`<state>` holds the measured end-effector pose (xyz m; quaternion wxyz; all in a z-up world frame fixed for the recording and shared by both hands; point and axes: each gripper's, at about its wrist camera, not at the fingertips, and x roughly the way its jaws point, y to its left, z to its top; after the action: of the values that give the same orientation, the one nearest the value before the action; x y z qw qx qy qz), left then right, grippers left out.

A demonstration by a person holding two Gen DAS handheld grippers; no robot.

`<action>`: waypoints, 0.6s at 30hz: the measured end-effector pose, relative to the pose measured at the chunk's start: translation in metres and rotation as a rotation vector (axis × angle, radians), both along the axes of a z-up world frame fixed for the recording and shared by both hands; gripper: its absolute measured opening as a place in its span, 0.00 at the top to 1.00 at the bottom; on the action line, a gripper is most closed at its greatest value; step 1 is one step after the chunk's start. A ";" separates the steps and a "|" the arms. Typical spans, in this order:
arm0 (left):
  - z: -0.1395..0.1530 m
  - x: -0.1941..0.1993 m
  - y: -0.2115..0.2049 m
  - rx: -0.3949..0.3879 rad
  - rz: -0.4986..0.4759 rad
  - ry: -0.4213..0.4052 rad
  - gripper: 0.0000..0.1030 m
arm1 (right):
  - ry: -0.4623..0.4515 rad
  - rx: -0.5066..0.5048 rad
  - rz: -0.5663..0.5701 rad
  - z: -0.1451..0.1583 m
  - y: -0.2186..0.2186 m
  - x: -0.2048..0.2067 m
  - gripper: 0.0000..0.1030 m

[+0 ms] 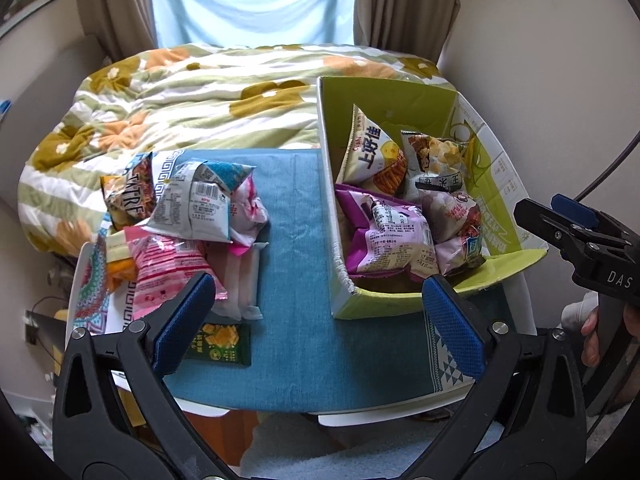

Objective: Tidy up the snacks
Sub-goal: 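Withdraw both tools from the box back toward the snack pile, then grasp the yellow barbecue chip bag with left tool while right tool grasps the white-blue MPM bag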

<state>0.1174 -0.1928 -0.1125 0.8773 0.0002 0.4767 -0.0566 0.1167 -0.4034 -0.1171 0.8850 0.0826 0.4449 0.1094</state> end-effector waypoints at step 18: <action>0.016 -0.004 0.193 -0.067 0.185 -0.008 0.01 | -0.085 0.004 0.111 0.048 0.135 0.005 0.00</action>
<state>0.1139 0.0004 -0.0968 0.8801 -0.0732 0.4689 0.0088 0.1220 -0.2684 -0.0696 0.8955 0.0549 0.4106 0.1625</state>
